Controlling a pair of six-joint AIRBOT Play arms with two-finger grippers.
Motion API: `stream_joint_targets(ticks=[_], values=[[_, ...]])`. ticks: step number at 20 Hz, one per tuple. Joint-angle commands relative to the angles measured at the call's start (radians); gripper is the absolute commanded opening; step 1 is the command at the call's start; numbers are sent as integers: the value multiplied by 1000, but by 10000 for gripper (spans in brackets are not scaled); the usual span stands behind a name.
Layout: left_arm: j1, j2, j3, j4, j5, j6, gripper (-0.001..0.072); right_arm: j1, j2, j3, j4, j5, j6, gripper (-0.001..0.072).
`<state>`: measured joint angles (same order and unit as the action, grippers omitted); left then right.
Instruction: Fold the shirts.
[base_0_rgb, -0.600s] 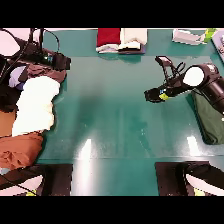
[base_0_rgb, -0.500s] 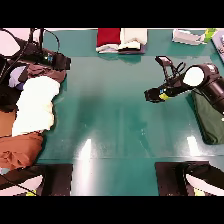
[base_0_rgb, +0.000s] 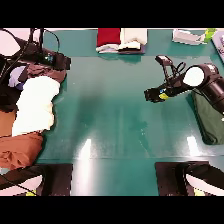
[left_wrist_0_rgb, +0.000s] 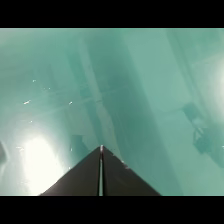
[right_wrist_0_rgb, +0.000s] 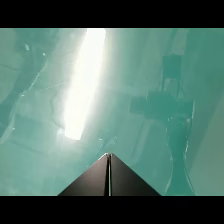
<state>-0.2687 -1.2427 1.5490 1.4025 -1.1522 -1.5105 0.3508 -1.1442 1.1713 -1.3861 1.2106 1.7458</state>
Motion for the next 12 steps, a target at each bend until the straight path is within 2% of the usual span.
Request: stream_joint_targets(ticks=[1,3,4,5,6,7,12], values=[[0,0,0,-14,7,-12,25,1,-1,1,0,1,0,17],[1,-3,0,-5,72,5,26,1,-1,1,-1,4,0,17],[8,-5,0,53,117,-1,38,1,-1,1,-1,5,0,16],[18,-10,0,125,162,-34,301,1,-1,1,0,6,0,16],[35,-26,0,202,204,-116,573,1,-1,1,0,5,0,17],[63,-48,0,244,226,-162,596,1,-1,1,3,3,0,16],[213,-275,0,252,291,-165,616,1,-1,1,6,4,0,17]])
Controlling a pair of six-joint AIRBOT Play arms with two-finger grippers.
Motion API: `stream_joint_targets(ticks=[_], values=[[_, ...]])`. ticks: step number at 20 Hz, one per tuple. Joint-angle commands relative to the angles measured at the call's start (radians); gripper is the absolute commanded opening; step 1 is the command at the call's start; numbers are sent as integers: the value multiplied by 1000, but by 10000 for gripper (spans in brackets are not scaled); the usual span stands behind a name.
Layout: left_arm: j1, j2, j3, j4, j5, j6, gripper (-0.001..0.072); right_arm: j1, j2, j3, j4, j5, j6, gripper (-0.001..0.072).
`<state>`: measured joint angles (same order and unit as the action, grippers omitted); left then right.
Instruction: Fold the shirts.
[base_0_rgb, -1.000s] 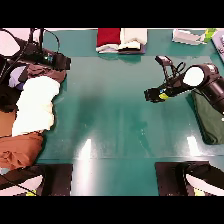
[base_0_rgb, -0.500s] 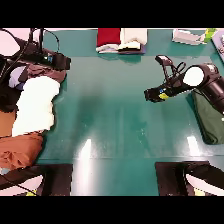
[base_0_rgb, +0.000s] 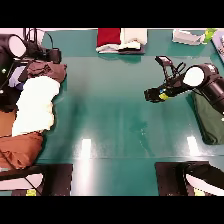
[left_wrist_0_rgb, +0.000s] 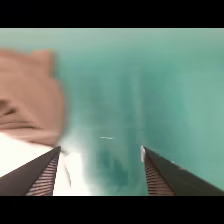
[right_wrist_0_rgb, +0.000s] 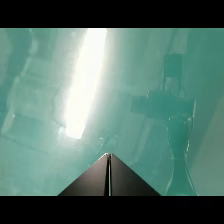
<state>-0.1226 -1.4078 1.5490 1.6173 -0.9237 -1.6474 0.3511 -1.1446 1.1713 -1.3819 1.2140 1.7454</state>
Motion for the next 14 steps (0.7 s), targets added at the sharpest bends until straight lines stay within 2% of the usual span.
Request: stream_joint_targets(ticks=[1,4,8,9,11,12,14], values=[[85,-163,0,37,91,-28,616,1,0,1,2,0,0,16],[110,-288,0,36,171,-28,616,1,0,1,2,0,0,17],[110,-346,2,36,245,-27,613,1,0,-1,2,-4,1,17],[110,-344,4,36,235,-27,536,1,0,-1,2,-4,1,16],[110,-343,38,38,164,-15,122,1,0,0,2,-7,0,16],[110,-343,73,38,118,7,26,0,0,8,0,-8,0,16],[109,-341,188,38,11,17,25,0,0,59,-1,-6,0,16]])
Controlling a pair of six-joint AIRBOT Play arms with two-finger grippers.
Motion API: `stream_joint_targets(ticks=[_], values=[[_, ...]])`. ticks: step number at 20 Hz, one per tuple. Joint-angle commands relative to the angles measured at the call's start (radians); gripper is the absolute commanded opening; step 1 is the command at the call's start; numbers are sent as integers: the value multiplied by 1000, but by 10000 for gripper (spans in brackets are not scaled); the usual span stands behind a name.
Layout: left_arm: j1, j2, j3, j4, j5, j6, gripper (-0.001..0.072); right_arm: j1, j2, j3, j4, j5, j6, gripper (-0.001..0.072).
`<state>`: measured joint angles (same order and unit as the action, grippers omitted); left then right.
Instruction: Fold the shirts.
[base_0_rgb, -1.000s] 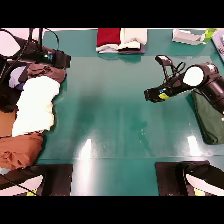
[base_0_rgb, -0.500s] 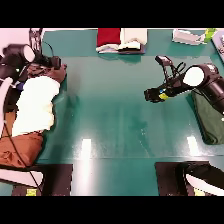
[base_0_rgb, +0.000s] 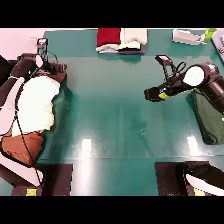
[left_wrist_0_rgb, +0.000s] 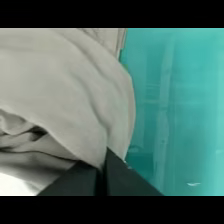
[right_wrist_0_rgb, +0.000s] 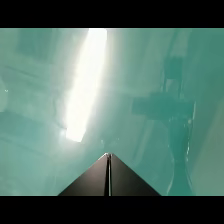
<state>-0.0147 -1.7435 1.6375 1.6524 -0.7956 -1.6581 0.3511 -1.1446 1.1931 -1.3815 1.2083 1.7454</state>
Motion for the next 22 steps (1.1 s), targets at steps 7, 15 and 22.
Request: stream_joint_targets(ticks=[7,15,22], values=[[-103,420,287,3,-143,131,24,-53,26,424,-9,19,-29,15],[-536,605,285,-24,-332,174,23,-251,109,633,-8,22,-28,15],[-922,271,285,-181,-287,237,35,-330,137,634,-7,77,-27,15]])
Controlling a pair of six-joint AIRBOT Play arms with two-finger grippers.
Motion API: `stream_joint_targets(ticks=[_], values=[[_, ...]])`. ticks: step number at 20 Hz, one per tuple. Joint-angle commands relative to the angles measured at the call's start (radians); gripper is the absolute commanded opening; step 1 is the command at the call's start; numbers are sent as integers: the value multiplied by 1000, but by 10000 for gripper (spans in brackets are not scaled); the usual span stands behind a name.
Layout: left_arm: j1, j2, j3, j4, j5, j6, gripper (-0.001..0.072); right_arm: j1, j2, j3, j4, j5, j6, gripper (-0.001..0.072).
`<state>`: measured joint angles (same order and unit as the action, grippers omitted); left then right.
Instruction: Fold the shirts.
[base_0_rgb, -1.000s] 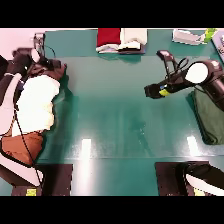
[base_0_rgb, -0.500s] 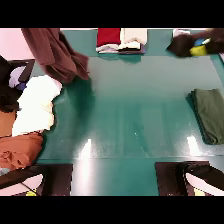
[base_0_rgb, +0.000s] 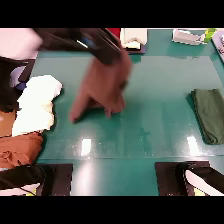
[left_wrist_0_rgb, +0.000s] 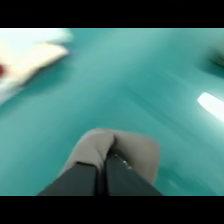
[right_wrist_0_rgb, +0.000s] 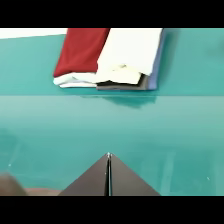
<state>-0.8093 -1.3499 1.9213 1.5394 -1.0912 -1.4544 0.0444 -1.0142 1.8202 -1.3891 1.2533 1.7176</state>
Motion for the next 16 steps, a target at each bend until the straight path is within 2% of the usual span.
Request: stream_joint_targets(ticks=[1,2,5,10,13,16], values=[[-140,-171,1,-72,6,33,299,-23,5,6,0,43,1,15],[-141,-207,1,-73,-8,18,539,-23,3,6,0,54,1,15],[-51,-227,1,-58,-111,-9,544,-23,-10,6,1,79,0,15],[301,-205,-18,-41,-324,-106,544,-19,-52,5,1,148,-1,15],[445,-198,-152,-43,-317,-110,545,15,-89,5,1,179,-22,15],[508,-199,-364,-58,-232,-109,545,69,-130,4,-2,190,-25,15]])
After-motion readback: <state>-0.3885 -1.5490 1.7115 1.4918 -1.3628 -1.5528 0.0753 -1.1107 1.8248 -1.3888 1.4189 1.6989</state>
